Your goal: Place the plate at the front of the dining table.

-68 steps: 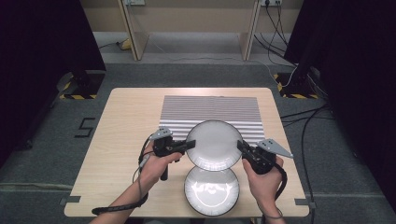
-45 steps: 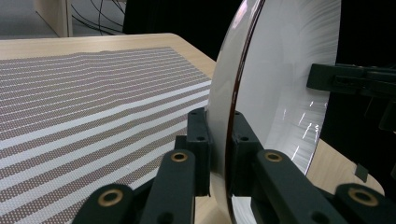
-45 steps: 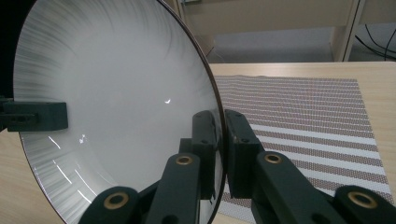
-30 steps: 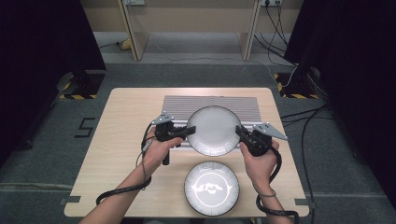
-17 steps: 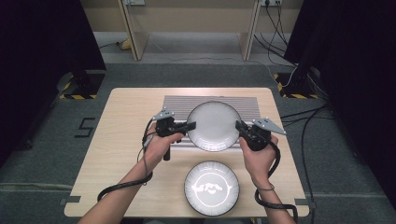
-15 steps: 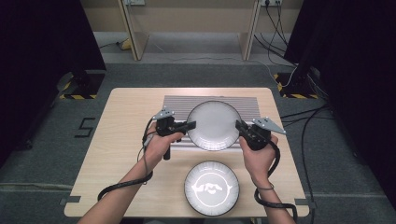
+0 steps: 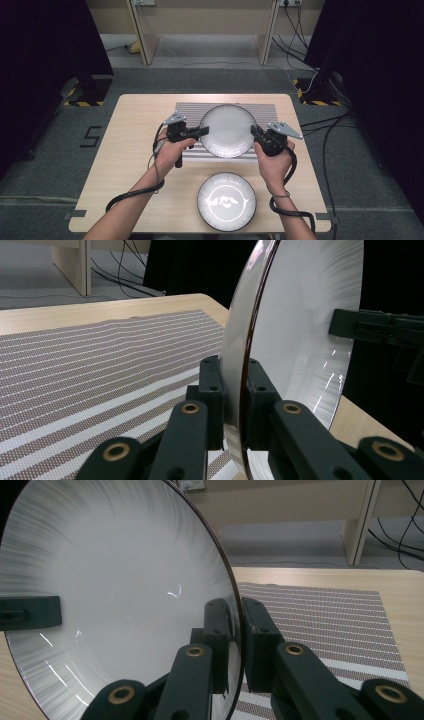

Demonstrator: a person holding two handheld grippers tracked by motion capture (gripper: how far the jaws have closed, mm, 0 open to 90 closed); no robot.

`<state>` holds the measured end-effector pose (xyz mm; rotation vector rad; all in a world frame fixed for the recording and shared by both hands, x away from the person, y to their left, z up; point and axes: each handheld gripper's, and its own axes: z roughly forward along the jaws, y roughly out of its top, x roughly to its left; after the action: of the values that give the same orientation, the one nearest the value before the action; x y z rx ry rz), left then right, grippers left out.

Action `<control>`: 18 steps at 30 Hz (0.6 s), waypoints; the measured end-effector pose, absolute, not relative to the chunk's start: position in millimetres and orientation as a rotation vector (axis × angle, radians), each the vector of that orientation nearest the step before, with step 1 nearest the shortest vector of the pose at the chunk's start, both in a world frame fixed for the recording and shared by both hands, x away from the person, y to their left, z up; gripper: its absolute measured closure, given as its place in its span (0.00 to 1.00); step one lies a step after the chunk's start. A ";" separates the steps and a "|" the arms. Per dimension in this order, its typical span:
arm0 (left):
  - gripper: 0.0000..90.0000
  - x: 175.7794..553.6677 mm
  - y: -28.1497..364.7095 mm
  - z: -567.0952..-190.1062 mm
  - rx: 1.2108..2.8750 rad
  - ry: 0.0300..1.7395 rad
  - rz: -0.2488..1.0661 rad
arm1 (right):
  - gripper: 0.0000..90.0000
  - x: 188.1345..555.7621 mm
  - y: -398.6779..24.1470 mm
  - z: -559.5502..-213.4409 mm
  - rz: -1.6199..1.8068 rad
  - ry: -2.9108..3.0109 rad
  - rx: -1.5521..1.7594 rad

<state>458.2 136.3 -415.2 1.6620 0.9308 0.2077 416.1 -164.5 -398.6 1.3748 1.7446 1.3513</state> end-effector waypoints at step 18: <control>0.90 469.0 138.3 -414.2 1.653 0.954 0.209 | 0.92 430.1 -161.5 -397.0 1.351 1.746 1.391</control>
<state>469.0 138.3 -414.2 1.6529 0.9541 0.2091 430.1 -161.5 -397.0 1.3911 1.7455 1.3513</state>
